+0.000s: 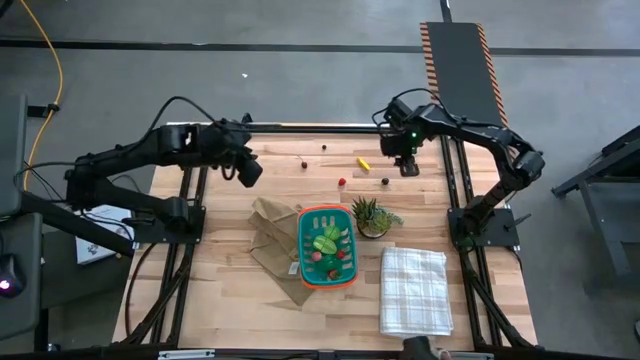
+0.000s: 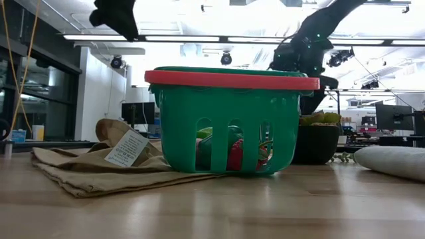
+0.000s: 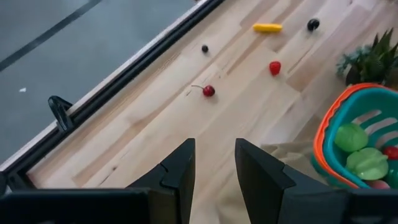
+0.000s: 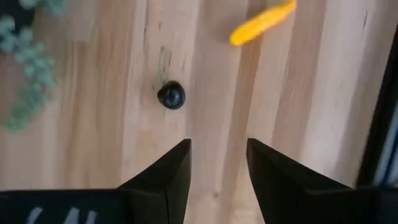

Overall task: Pick and placing Produce into tupperware
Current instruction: Put the black cherry into the green basket

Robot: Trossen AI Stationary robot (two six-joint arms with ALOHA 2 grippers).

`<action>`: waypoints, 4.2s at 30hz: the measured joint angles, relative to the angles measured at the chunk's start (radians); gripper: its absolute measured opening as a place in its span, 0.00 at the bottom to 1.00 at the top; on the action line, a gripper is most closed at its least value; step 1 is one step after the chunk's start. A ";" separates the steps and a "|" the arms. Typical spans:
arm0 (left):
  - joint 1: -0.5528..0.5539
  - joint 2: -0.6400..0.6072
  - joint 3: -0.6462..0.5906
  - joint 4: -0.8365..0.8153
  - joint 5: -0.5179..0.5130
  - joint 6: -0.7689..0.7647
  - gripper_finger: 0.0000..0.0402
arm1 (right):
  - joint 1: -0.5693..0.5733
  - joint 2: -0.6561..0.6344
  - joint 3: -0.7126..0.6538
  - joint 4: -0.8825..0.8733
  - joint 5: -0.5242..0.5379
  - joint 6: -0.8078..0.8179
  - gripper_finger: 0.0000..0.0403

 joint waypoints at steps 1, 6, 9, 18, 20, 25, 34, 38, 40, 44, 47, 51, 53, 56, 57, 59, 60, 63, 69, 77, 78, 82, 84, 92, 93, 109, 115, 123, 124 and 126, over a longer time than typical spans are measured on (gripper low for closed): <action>0.000 0.009 0.000 0.000 0.001 0.001 0.25 | 0.008 0.000 0.000 0.009 0.010 -0.040 0.36; 0.000 0.050 0.000 0.000 0.018 0.014 0.25 | 0.036 0.000 0.000 0.038 0.011 -0.193 0.36; 0.000 0.072 0.000 -0.001 0.020 0.015 0.25 | 0.050 0.010 0.000 0.033 -0.014 -0.269 0.36; 0.000 0.101 0.000 0.001 0.025 0.049 0.25 | 0.085 0.081 0.000 0.037 -0.018 -0.276 0.36; 0.000 0.101 0.000 0.001 0.027 0.046 0.25 | 0.089 0.099 0.000 0.046 -0.020 -0.283 0.36; 0.000 0.101 0.000 0.000 0.061 0.041 0.25 | 0.090 0.132 -0.001 0.059 -0.029 -0.268 0.36; 0.000 0.101 0.000 -0.001 0.074 0.041 0.25 | 0.090 0.136 -0.001 0.068 -0.067 -0.257 0.36; 0.000 0.101 0.000 -0.001 0.074 0.033 0.25 | 0.090 0.136 -0.001 0.067 -0.090 -0.257 0.36; 0.000 0.101 0.000 -0.002 0.075 0.021 0.25 | 0.090 0.136 -0.001 0.066 -0.091 -0.253 0.36; 0.000 0.101 0.000 -0.002 0.075 0.015 0.25 | 0.090 0.136 -0.001 0.057 -0.073 -0.251 0.36; 0.000 0.101 0.000 -0.002 0.074 0.015 0.25 | 0.090 0.132 -0.001 0.046 -0.046 -0.251 0.36; 0.000 0.100 0.000 -0.002 0.071 0.016 0.25 | 0.089 0.086 -0.001 0.028 -0.038 -0.250 0.36; 0.000 0.100 0.000 -0.002 0.071 0.019 0.25 | 0.087 0.060 -0.001 0.018 -0.042 -0.237 0.36; 0.000 0.100 0.000 -0.002 0.071 0.020 0.25 | 0.087 0.018 -0.001 0.001 -0.084 -0.221 0.36; 0.000 0.100 0.000 -0.002 0.071 0.020 0.25 | 0.087 0.004 -0.004 0.000 -0.099 -0.221 0.36; 0.000 0.100 0.000 -0.001 0.071 0.018 0.25 | 0.088 -0.028 -0.040 0.010 -0.103 -0.221 0.36; 0.000 0.100 0.000 -0.002 0.071 0.015 0.25 | 0.088 -0.041 -0.070 0.009 -0.103 -0.221 0.36; 0.000 0.100 0.000 -0.001 0.079 0.010 0.25 | 0.088 -0.094 -0.189 0.014 -0.080 -0.223 0.36; 0.000 0.100 0.000 -0.001 0.084 -0.011 0.25 | 0.101 -0.211 -0.343 0.198 -0.007 -0.225 0.36; 0.000 0.100 0.000 -0.001 0.086 -0.011 0.25 | 0.108 -0.198 -0.361 0.370 -0.006 -0.251 0.37; 0.000 0.100 0.000 -0.001 0.086 -0.011 0.25 | 0.108 -0.182 -0.361 0.375 -0.006 -0.251 0.37; 0.000 0.100 0.000 -0.001 0.096 -0.012 0.25 | 0.108 -0.125 -0.361 0.376 -0.006 -0.251 0.37; 0.000 0.100 0.000 -0.002 0.098 -0.012 0.25 | 0.108 -0.106 -0.361 0.378 -0.006 -0.251 0.37; 0.000 0.100 0.000 -0.002 0.100 -0.012 0.25 | 0.128 -0.085 -0.361 0.397 -0.005 -0.285 0.37; 0.000 0.100 0.000 -0.002 0.100 -0.012 0.25 | 0.132 -0.085 -0.361 0.405 -0.005 -0.285 0.37; 0.000 0.100 0.000 -0.010 0.097 -0.004 0.25 | 0.141 -0.017 -0.361 0.428 0.009 -0.286 0.37; 0.000 0.100 0.000 -0.010 0.098 -0.004 0.25 | 0.143 -0.006 -0.361 0.436 0.013 -0.285 0.37; 0.000 0.100 0.000 -0.010 0.098 -0.004 0.25 | 0.142 -0.006 -0.361 0.436 0.013 -0.282 0.37; 0.000 0.100 0.000 -0.010 0.098 -0.004 0.25 | 0.142 -0.006 -0.361 0.436 0.013 -0.280 0.37; 0.000 0.100 0.000 -0.010 0.098 -0.004 0.25 | 0.142 -0.006 -0.361 0.436 0.012 -0.277 0.37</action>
